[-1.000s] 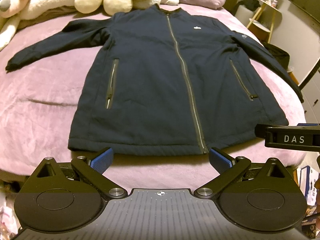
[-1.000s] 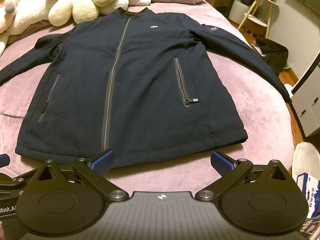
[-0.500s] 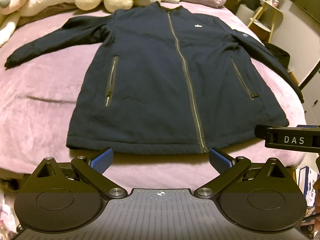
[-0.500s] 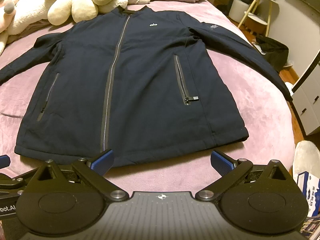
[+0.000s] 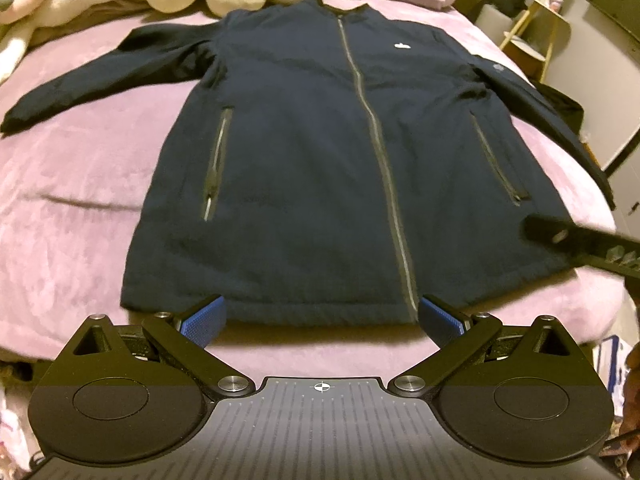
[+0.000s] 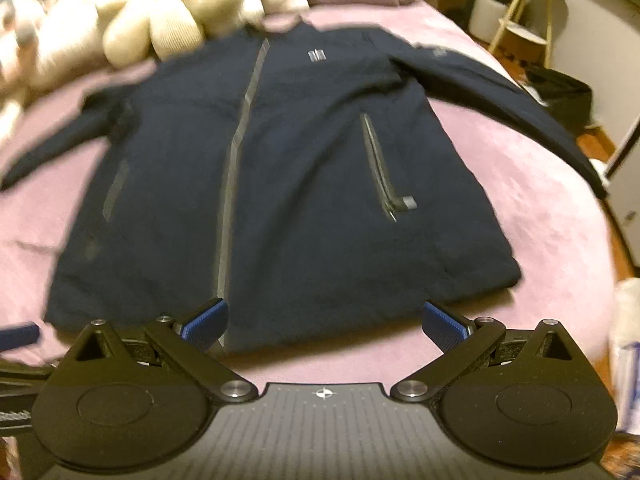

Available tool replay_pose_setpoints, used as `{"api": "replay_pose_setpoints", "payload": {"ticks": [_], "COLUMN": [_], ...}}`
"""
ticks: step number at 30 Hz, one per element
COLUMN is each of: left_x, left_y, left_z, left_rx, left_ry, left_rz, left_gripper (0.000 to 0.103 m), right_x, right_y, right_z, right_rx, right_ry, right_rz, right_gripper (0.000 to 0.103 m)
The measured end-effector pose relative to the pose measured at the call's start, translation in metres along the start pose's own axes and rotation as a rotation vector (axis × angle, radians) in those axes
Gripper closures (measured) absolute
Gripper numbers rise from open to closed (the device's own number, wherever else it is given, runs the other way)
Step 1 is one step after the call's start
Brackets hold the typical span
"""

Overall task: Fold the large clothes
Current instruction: 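Grasp a navy sleeve cuff with the right tool and lift it across the body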

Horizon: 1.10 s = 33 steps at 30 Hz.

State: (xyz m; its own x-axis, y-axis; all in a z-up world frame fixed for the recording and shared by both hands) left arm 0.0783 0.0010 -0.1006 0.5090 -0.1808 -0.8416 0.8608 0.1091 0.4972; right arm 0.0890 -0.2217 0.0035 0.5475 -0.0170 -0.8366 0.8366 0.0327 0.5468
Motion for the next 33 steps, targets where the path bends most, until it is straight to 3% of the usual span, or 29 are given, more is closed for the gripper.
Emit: {"api": "replay_pose_setpoints", "payload": {"ticks": [4,9,12,16,18,20,23,26,30,32,33], "left_x": [0.019,0.057,0.08,0.11,0.126,0.139,0.158,0.166,0.171,0.172,0.172], "left_y": [0.023,0.069,0.098,0.129,0.138,0.142,0.142,0.141,0.138,0.138,0.138], "left_z": [-0.009,-0.019,-0.023,-0.028,-0.033,-0.038,-0.045,-0.049,-0.048,-0.047,-0.047], "left_rx": [-0.026,-0.081,-0.079,-0.075,-0.099,-0.117,-0.154,-0.135,-0.065,-0.042,-0.041], "left_ry": [0.026,0.004,0.027,0.059,0.075,0.073,0.061,0.067,0.07,0.072,0.07], "left_rz": [0.023,0.068,0.112,0.157,0.162,0.162,0.137,0.151,0.155,0.151,0.148], "left_gripper": [0.0,0.0,0.0,0.0,0.0,0.0,0.0,0.0,0.0,0.0,0.0], "right_x": [0.003,0.037,0.058,0.107,0.133,0.16,0.197,0.219,0.235,0.244,0.246], "right_y": [0.019,0.052,0.079,0.102,0.105,0.101,0.089,0.082,0.086,0.086,0.085], "right_z": [0.022,0.075,0.141,0.249,0.295,0.331,0.369,0.386,0.398,0.405,0.41], "right_rx": [0.084,0.183,0.411,0.77,0.935,1.072,1.231,1.371,1.495,1.525,1.534], "right_ry": [0.091,0.099,0.144,0.158,0.151,0.123,0.075,0.093,0.14,0.143,0.141], "right_rz": [0.169,0.178,0.253,0.27,0.26,0.238,0.23,0.269,0.317,0.311,0.299], "right_gripper": [0.0,0.0,0.001,0.001,0.015,0.041,0.052,0.061,0.064,0.081,0.083]}}
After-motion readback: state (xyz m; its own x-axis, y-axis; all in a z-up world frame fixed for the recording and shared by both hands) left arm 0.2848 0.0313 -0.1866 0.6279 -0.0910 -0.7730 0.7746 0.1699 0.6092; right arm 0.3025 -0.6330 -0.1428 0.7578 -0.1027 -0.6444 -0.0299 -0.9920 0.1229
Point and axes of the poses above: each gripper's, at about its wrist camera, not at the fingertips, and x roughly the way its jaws point, z to its right, y to its top, the point moved 8 cm from there along x, roughly the way its jaws point, and after that the axes turned 6 degrees about -y, right-handed, at the moved point
